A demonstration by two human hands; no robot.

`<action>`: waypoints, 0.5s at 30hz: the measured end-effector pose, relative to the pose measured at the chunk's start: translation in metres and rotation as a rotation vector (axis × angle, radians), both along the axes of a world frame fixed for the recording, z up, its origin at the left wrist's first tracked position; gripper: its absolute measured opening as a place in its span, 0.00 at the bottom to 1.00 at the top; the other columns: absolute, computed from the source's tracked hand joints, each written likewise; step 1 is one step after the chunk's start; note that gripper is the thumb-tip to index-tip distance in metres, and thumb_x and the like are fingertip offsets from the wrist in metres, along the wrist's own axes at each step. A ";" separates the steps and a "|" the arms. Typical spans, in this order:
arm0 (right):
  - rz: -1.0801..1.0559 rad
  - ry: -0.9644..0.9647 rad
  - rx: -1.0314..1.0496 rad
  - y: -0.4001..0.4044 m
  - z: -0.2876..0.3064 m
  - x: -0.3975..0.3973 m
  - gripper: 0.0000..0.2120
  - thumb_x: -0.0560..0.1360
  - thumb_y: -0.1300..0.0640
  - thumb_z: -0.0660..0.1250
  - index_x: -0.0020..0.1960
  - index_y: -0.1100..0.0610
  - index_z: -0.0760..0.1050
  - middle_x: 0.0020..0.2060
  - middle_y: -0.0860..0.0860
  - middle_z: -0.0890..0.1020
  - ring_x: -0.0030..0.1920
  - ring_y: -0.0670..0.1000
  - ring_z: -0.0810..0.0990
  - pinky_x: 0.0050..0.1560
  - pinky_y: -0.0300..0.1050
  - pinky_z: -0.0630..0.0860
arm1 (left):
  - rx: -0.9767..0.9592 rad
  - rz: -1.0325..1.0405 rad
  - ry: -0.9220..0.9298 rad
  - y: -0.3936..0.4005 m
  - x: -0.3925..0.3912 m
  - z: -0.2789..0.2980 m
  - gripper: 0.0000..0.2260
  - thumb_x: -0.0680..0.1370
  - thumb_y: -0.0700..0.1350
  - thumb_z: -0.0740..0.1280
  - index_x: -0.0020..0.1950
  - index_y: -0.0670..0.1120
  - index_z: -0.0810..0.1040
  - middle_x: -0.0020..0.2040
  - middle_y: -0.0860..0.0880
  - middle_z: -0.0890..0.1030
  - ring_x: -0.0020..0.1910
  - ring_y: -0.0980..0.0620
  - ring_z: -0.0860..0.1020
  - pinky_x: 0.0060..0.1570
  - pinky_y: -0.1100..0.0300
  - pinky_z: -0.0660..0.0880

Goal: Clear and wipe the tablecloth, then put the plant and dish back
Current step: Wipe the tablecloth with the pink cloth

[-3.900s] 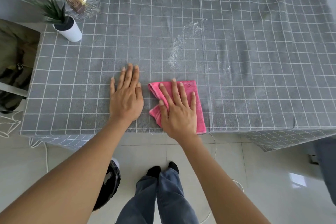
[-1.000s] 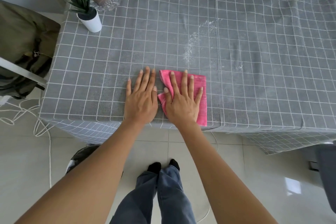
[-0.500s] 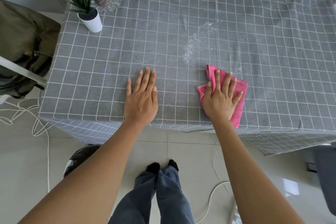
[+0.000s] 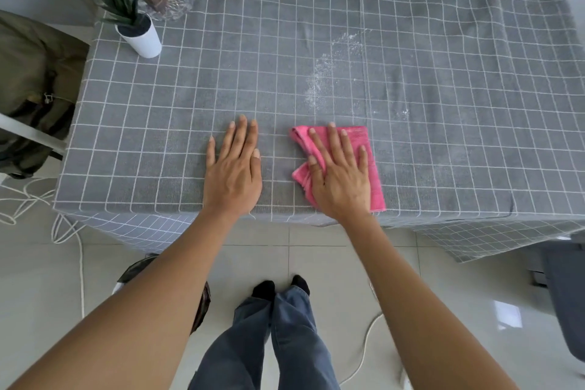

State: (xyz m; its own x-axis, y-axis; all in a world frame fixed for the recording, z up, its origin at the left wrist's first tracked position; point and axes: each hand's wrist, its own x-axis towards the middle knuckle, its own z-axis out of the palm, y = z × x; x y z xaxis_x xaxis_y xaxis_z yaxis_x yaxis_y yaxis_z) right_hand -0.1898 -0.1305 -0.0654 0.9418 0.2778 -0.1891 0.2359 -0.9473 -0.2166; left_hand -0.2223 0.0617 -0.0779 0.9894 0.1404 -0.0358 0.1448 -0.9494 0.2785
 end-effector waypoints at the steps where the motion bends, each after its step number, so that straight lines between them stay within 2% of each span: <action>1: -0.041 0.006 -0.024 -0.015 0.002 0.005 0.24 0.81 0.41 0.36 0.74 0.39 0.31 0.77 0.46 0.38 0.77 0.49 0.36 0.75 0.56 0.36 | -0.002 0.002 0.003 0.000 0.000 0.000 0.24 0.81 0.50 0.40 0.79 0.50 0.45 0.79 0.53 0.46 0.77 0.55 0.44 0.74 0.49 0.39; 3: -0.149 0.030 -0.036 -0.047 0.007 0.014 0.23 0.81 0.41 0.36 0.69 0.38 0.24 0.77 0.47 0.38 0.77 0.50 0.37 0.75 0.56 0.36 | -0.005 0.002 0.005 0.000 0.000 0.000 0.24 0.81 0.50 0.39 0.79 0.50 0.44 0.79 0.53 0.46 0.77 0.55 0.44 0.75 0.48 0.39; 5: -0.239 0.053 -0.017 -0.067 0.010 0.018 0.23 0.82 0.42 0.39 0.66 0.38 0.25 0.77 0.48 0.40 0.77 0.50 0.38 0.76 0.55 0.37 | -0.009 0.001 0.002 0.000 0.000 0.000 0.25 0.81 0.50 0.39 0.79 0.50 0.45 0.79 0.52 0.46 0.77 0.54 0.44 0.75 0.48 0.40; 10: -0.305 0.059 -0.027 -0.061 0.006 0.021 0.25 0.82 0.42 0.39 0.76 0.40 0.36 0.78 0.49 0.40 0.77 0.51 0.38 0.75 0.57 0.35 | 0.012 0.008 0.008 0.000 0.000 -0.001 0.25 0.80 0.51 0.37 0.78 0.50 0.43 0.79 0.52 0.45 0.77 0.54 0.43 0.75 0.48 0.39; 13: -0.314 0.064 -0.027 -0.044 0.005 0.020 0.25 0.81 0.41 0.37 0.76 0.41 0.34 0.78 0.49 0.39 0.77 0.52 0.36 0.74 0.60 0.36 | 0.020 0.007 0.008 -0.001 0.001 -0.001 0.25 0.80 0.51 0.37 0.78 0.50 0.43 0.79 0.52 0.45 0.77 0.54 0.43 0.75 0.47 0.39; 15: -0.215 0.058 -0.064 -0.020 0.006 0.015 0.26 0.79 0.39 0.34 0.75 0.41 0.32 0.77 0.50 0.36 0.76 0.53 0.34 0.74 0.62 0.36 | 0.025 0.004 0.008 -0.001 0.001 0.000 0.25 0.81 0.51 0.38 0.78 0.50 0.43 0.79 0.52 0.45 0.77 0.54 0.44 0.74 0.47 0.39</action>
